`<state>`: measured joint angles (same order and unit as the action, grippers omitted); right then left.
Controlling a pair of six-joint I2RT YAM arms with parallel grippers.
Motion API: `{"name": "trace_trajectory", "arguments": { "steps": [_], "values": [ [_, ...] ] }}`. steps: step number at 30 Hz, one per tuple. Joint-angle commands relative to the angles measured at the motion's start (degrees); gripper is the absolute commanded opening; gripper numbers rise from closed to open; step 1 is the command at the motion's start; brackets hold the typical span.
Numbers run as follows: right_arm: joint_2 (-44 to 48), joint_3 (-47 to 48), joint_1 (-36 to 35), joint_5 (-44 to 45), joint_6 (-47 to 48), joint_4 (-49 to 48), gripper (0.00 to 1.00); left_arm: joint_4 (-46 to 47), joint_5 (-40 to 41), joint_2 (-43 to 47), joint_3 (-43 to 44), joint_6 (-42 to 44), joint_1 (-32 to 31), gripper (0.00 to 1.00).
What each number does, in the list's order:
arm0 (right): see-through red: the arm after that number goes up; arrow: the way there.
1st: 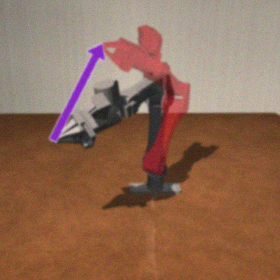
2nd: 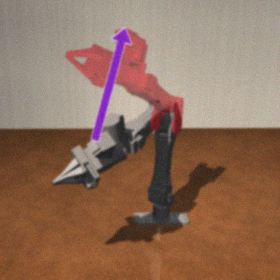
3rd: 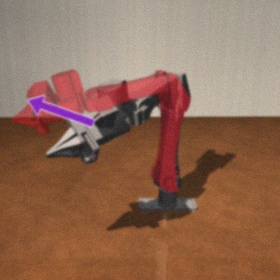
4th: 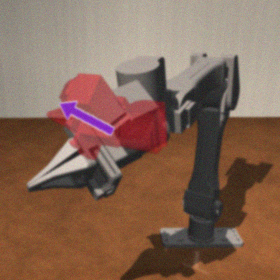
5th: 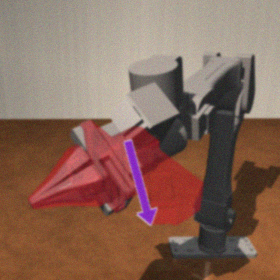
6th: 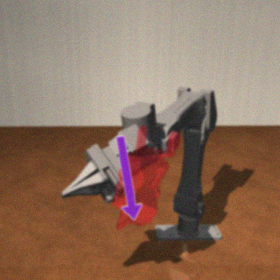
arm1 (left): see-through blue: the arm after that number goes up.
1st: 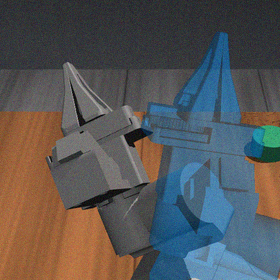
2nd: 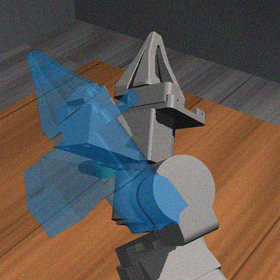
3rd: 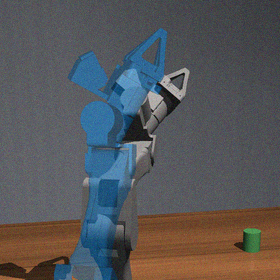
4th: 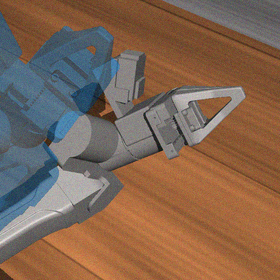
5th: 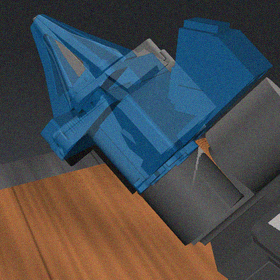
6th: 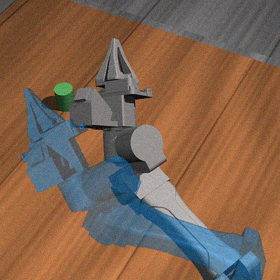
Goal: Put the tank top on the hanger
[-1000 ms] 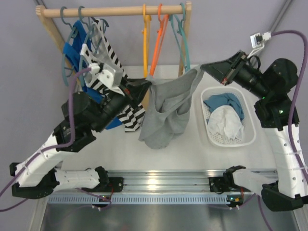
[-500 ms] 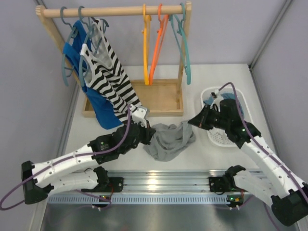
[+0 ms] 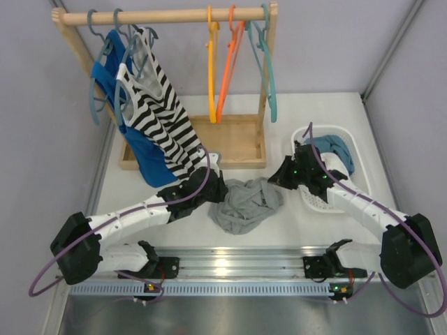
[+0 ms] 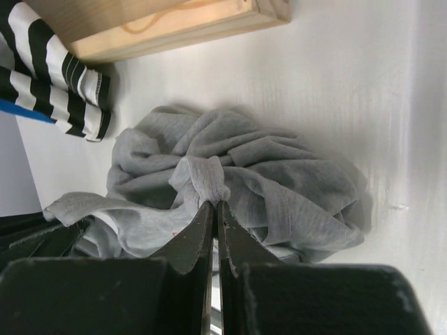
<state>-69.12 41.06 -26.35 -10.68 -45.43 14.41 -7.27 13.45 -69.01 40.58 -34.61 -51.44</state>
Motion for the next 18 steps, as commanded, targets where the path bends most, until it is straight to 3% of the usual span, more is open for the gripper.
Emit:
{"name": "trace_trajectory", "arguments": {
  "steps": [1, 2, 6, 10, 13, 18],
  "values": [
    [-0.48, 3.15, -0.9, 4.69, -2.11, -3.96, 0.0, 6.56, -5.98, 0.46, 0.73, -0.37, 1.08, 0.24],
    [-0.49, 3.32, -0.9, 5.14, -2.38, -3.87, 0.02, 5.78, -5.98, 1.24, 0.99, -0.2, 1.17, 0.33],
    [0.21, 3.06, -0.72, 4.44, -2.21, -4.13, 0.17, 2.44, -5.19, 4.41, 1.7, 0.42, 1.43, 0.42],
    [2.32, 3.33, -0.81, 4.26, -0.81, -3.0, 0.41, -1.6, -3.97, 9.06, 1.78, 0.95, 1.61, 0.45],
    [3.72, 3.85, -0.72, 4.26, 0.25, -2.2, 0.52, -5.2, -2.91, 12.48, 1.79, 1.21, 1.61, 0.46],
    [6.8, 4.21, -0.81, 5.31, 1.39, 0.78, 0.6, -11.79, -1.68, 17.68, 4.41, 1.83, 1.61, 0.47]
  ]
}}
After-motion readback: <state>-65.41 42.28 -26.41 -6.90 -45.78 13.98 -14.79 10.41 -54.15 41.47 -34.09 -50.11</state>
